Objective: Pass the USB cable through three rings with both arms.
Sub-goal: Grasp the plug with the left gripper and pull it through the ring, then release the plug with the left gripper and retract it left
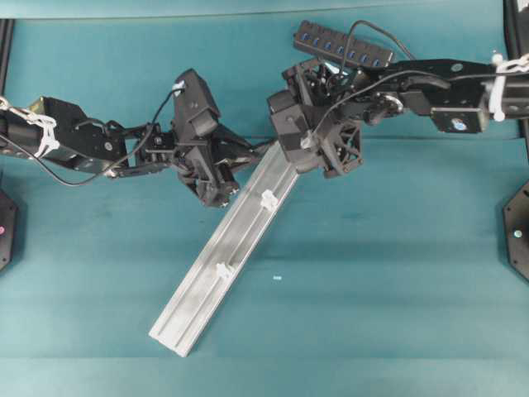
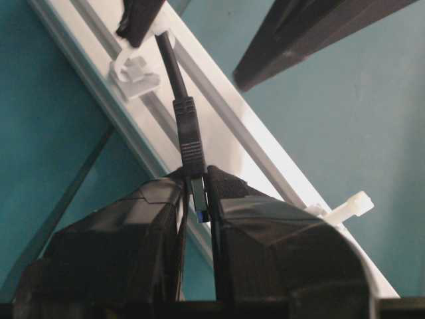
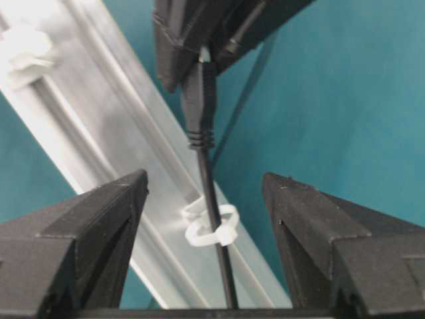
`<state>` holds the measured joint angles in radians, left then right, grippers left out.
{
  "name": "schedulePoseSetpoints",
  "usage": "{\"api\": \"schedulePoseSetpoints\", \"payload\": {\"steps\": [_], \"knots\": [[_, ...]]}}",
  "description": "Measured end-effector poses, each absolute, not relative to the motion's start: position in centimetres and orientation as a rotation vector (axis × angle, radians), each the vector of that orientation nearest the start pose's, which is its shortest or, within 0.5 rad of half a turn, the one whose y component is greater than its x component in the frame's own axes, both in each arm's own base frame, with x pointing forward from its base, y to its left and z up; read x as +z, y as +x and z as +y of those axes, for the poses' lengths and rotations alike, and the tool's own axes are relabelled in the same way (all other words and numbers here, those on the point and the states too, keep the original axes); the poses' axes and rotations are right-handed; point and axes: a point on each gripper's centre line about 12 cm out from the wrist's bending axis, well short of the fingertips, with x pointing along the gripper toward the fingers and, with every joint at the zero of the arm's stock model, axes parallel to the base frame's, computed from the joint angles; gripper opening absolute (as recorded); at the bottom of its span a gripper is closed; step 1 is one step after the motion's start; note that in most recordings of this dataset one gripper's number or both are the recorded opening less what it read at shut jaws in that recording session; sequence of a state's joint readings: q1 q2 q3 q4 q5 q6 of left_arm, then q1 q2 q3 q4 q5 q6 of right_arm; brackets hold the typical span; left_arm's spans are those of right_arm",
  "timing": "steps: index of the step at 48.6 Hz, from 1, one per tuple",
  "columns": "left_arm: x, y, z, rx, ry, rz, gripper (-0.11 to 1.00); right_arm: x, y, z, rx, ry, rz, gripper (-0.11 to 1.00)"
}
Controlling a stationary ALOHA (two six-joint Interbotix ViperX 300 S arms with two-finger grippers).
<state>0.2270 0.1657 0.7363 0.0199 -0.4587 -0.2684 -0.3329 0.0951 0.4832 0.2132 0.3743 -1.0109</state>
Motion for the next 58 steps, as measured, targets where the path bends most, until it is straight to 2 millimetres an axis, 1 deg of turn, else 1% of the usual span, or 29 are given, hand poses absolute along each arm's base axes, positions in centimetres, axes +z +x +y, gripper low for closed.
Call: {"api": "schedulePoseSetpoints", "payload": {"steps": [9,15,18,20,21,27,30,58], "knots": [[12.7,39.1,8.9,0.269,-0.296,0.414,0.09,14.9,39.2,-12.7,0.147,-0.555,0.963,0.72],[12.6,39.0,8.9,0.269,-0.295,0.416,0.09,14.4,39.3,-12.7,0.15,-0.552,0.972,0.65],[12.6,39.0,8.9,0.269,-0.295,0.416,0.09,14.4,39.3,-12.7,0.149,-0.553,0.971,0.6],[12.6,39.0,8.9,0.269,-0.295,0.416,0.09,14.4,39.4,-12.7,0.149,-0.553,0.969,0.54],[12.7,39.1,8.9,0.269,-0.296,0.414,0.09,14.5,39.4,-12.8,0.147,-0.554,0.967,0.5],[12.6,39.0,8.9,0.269,-0.295,0.416,0.09,14.6,39.8,-12.8,0.139,-0.56,0.954,0.18],[12.6,39.0,8.9,0.269,-0.295,0.416,0.09,14.5,39.8,-12.8,0.138,-0.562,0.952,0.09],[12.6,39.0,8.9,0.268,-0.294,0.416,0.1,14.5,40.0,-12.7,0.156,-0.557,0.967,0.08]]}}
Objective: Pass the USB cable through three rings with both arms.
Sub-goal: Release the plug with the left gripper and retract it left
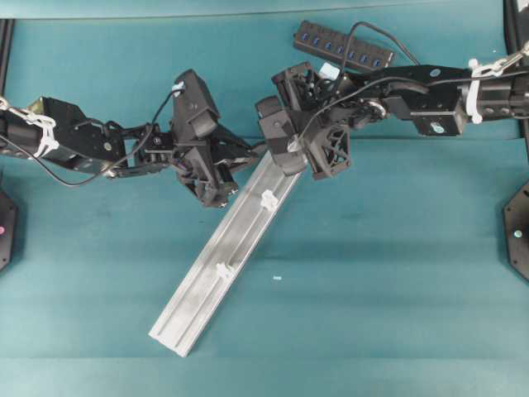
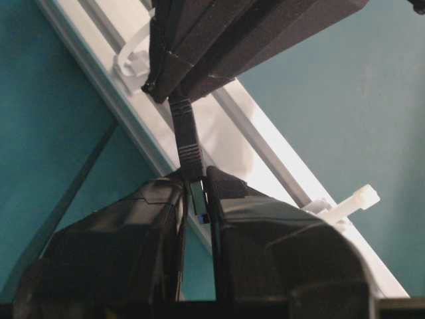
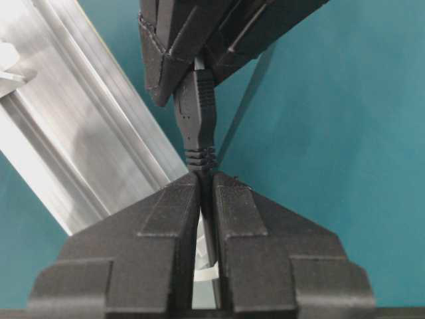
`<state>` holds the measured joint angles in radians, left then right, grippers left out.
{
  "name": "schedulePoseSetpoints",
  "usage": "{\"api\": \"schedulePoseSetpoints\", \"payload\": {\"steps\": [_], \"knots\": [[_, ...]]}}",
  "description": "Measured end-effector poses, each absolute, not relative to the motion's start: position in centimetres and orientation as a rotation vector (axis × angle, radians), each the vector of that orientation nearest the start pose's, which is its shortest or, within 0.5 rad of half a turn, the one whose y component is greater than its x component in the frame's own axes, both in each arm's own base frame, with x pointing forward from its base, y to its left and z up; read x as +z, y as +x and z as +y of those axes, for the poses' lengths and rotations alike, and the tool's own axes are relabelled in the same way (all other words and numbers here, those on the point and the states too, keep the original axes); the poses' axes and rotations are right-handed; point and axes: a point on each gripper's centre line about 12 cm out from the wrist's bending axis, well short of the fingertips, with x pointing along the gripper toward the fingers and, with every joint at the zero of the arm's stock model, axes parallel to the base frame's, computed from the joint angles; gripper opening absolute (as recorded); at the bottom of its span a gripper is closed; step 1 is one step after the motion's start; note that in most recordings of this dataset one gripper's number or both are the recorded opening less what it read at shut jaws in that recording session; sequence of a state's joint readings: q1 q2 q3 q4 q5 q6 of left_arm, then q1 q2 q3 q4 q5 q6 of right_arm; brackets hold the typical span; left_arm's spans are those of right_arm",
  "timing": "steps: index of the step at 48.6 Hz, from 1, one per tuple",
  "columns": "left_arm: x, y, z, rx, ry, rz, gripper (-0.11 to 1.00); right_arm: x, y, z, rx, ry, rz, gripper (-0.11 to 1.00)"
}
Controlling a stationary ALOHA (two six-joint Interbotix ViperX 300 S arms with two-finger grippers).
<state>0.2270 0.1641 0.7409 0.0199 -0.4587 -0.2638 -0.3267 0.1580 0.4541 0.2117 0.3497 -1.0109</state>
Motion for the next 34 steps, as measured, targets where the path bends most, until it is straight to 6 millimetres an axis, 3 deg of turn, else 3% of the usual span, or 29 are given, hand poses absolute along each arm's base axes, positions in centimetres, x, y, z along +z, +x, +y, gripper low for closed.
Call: {"api": "schedulePoseSetpoints", "payload": {"steps": [4,12,17,34], "knots": [[12.6,38.9,8.8,0.267,-0.293,0.416,0.23,14.6,40.0,-12.6,0.16,-0.557,0.969,0.08],[12.7,38.9,8.0,0.249,-0.296,0.417,0.72,14.6,40.0,-12.5,0.167,-0.554,0.976,0.08],[12.8,38.7,7.5,0.239,-0.298,0.432,0.94,14.5,39.9,-12.5,0.176,-0.55,0.987,0.08],[14.2,34.6,5.3,0.216,-0.306,0.51,0.92,13.9,39.0,-12.1,0.257,-0.603,1.076,0.08]]}}
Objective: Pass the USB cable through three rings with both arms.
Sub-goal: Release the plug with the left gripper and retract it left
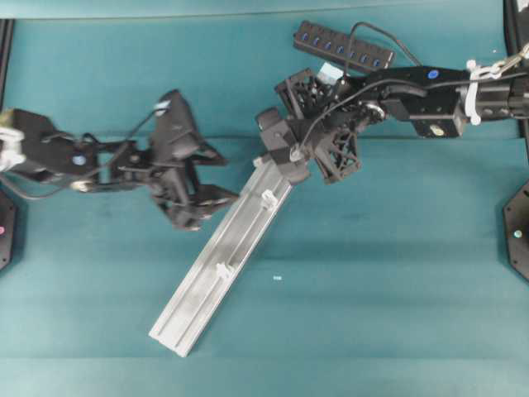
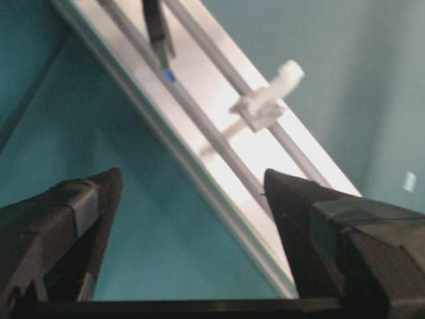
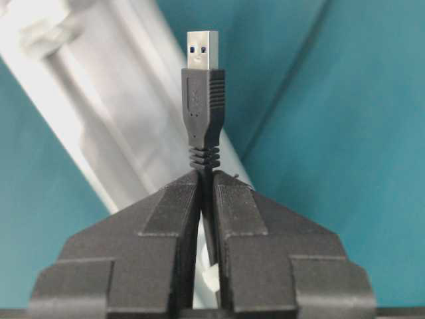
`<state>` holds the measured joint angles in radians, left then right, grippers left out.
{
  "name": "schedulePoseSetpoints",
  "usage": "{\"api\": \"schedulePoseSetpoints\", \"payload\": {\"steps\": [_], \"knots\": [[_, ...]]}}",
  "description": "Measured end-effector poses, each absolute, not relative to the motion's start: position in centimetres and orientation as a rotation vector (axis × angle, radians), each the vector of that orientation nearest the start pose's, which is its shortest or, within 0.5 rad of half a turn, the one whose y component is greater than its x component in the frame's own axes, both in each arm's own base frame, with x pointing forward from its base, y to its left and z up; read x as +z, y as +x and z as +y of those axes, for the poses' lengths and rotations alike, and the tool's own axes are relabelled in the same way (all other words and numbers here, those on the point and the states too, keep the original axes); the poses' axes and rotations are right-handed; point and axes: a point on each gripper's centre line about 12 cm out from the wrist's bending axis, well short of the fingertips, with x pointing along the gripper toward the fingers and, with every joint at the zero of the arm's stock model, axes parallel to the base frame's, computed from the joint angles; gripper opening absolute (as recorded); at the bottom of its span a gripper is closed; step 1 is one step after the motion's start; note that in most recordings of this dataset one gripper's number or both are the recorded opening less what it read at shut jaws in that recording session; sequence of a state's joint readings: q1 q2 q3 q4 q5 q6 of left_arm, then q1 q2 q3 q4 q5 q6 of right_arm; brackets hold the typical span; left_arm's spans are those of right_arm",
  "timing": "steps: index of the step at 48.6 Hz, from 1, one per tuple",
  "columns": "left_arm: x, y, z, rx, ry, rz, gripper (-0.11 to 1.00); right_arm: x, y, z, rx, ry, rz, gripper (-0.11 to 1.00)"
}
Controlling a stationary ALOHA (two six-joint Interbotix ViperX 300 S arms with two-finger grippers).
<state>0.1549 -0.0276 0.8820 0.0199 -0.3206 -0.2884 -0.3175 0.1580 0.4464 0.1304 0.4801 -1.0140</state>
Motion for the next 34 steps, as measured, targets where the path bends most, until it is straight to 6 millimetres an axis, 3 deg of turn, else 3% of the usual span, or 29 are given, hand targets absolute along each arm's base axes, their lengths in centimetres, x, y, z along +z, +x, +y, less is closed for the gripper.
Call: {"api": "schedulePoseSetpoints", "payload": {"steps": [17,34], "knots": [[17.0,30.4,4.0,0.197,-0.347,0.441,0.92,13.9,38.8,-11.1,0.349,-0.703,1.095,0.08],[18.3,29.1,3.8,0.196,-0.348,0.433,0.92,14.2,38.6,-10.7,0.414,-0.766,1.103,0.08]]}}
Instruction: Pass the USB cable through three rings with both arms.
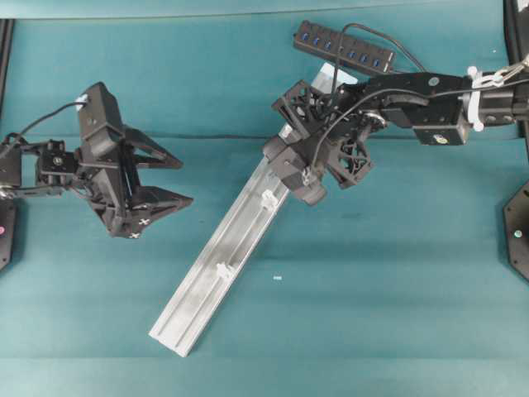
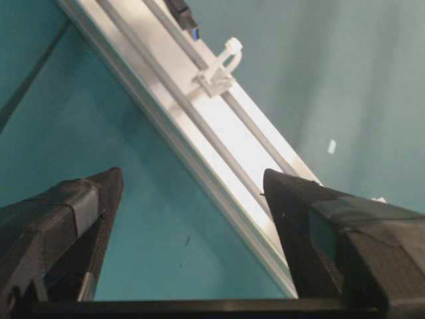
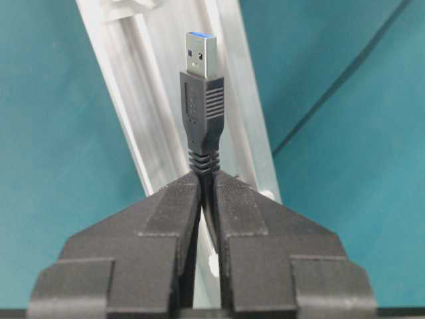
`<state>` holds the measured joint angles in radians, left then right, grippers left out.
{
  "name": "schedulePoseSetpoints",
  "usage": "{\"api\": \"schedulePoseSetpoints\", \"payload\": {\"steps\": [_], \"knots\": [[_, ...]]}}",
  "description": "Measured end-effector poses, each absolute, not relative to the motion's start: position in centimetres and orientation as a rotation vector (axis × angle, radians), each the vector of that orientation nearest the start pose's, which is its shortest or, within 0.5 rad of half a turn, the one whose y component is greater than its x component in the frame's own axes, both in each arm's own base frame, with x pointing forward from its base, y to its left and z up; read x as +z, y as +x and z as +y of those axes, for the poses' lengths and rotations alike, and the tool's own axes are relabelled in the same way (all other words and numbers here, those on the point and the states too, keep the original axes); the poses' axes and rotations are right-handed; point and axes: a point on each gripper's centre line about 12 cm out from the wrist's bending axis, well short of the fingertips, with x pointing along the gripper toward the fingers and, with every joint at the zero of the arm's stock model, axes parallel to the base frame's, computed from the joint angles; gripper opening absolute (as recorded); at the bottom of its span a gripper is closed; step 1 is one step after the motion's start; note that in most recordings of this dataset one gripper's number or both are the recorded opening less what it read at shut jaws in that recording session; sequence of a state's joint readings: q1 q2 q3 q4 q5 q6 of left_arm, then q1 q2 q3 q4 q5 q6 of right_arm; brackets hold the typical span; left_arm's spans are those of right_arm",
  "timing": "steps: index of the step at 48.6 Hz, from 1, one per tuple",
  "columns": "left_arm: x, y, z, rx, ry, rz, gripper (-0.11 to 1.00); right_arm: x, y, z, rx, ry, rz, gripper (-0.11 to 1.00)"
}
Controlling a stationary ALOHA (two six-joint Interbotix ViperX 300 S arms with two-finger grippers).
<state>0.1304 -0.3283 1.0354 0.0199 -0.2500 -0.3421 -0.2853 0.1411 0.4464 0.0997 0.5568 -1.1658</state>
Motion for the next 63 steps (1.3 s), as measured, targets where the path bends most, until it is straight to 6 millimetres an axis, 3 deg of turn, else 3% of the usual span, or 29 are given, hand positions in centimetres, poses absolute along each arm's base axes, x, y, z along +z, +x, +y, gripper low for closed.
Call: {"api": "schedulePoseSetpoints", "payload": {"steps": [36,63], "knots": [[19.5,28.9,3.1,0.172,-0.348,0.398,0.92,13.9,38.3,-9.6,0.457,-0.777,1.116,0.08],[21.2,26.8,1.9,0.143,-0.394,0.372,0.92,13.2,38.7,-9.4,0.458,-0.784,1.11,0.08]]}}
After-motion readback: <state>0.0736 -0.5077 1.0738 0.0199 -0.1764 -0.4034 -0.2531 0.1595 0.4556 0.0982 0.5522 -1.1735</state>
